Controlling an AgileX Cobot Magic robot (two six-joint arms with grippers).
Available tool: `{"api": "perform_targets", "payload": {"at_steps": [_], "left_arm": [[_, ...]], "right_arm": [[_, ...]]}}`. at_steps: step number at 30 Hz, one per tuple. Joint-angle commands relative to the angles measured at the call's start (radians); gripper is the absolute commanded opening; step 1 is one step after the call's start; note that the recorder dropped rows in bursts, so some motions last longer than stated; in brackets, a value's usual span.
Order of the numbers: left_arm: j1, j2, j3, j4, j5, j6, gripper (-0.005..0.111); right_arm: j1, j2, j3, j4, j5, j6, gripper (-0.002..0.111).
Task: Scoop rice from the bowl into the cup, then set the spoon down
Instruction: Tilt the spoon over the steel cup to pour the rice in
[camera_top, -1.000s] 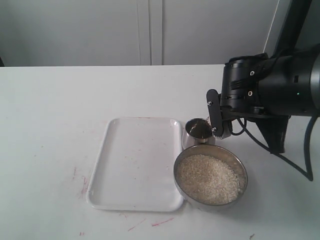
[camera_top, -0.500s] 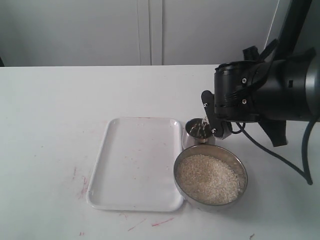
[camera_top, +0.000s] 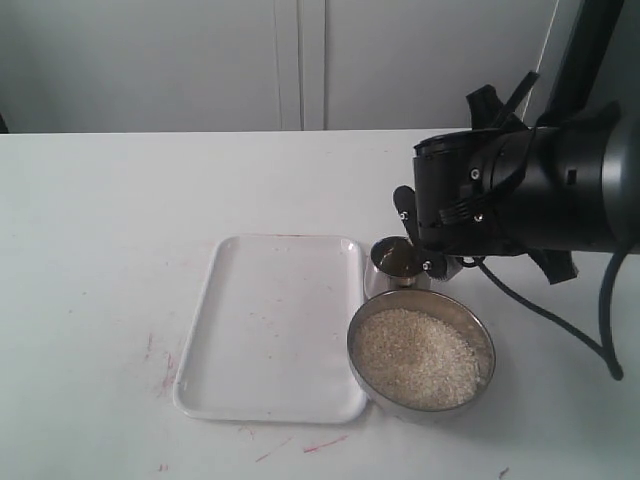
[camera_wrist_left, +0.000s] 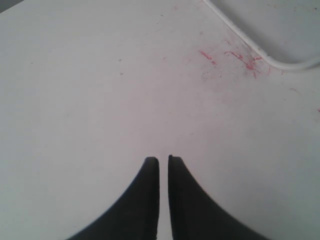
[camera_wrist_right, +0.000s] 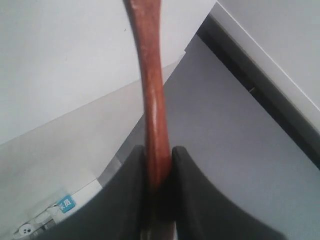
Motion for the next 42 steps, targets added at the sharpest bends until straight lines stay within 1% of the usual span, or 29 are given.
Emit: {"api": "perform_targets", "payload": {"at_steps": [1,13,22,31,39,42], "left_arm": [[-0.005,0.000,0.009,-0.006,0.049,-0.006,0.014],[-0.005,0.000,0.009,-0.006,0.049,-0.006,0.014],[-0.005,0.000,0.009,-0.006,0.049,-0.006,0.014],[-0.005,0.000,0.009,-0.006,0.049,-0.006,0.014],[-0.005,0.000,0.009,-0.006,0.049,-0.006,0.014],[-0.005,0.000,0.009,-0.006,0.049,-0.006,0.014]], "right_arm": [[0.008,-0.002,-0.004,-0.020,0.036,-0.034,0.000],[0.045,-0.002,-0.004,-0.060,0.058,-0.034,0.000],[0.046,-0.001,-0.002,-0.142,0.085,-0.034,0.000],[0.056,0.004,-0.002,-0.134,0.085,-0.034,0.000],[0.074,0.058,-0.002,-0.145,0.085,-0.034,0.000],[0.081,0.082,-0.002,-0.195,0.085,-0.029,0.000]]}}
